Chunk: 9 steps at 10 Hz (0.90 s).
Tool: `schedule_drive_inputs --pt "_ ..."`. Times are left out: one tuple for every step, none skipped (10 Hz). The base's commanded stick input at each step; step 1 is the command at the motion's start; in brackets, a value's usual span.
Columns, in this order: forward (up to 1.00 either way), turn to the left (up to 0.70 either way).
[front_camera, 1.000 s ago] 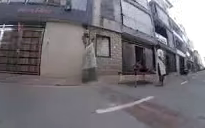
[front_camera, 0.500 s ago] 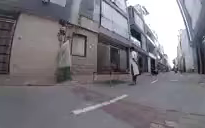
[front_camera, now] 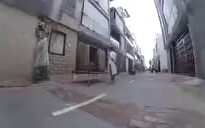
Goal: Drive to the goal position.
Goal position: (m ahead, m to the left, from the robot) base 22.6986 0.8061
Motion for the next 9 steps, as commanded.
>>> schedule_drive_inputs --pt "0.75 0.00" --pt "1.00 0.00" --pt "1.00 0.00" --pt "1.00 0.00" --pt "1.00 0.00" --pt "1.00 0.00" --pt "1.00 -0.23" --pt "1.00 -0.40" --pt "1.00 -0.40"
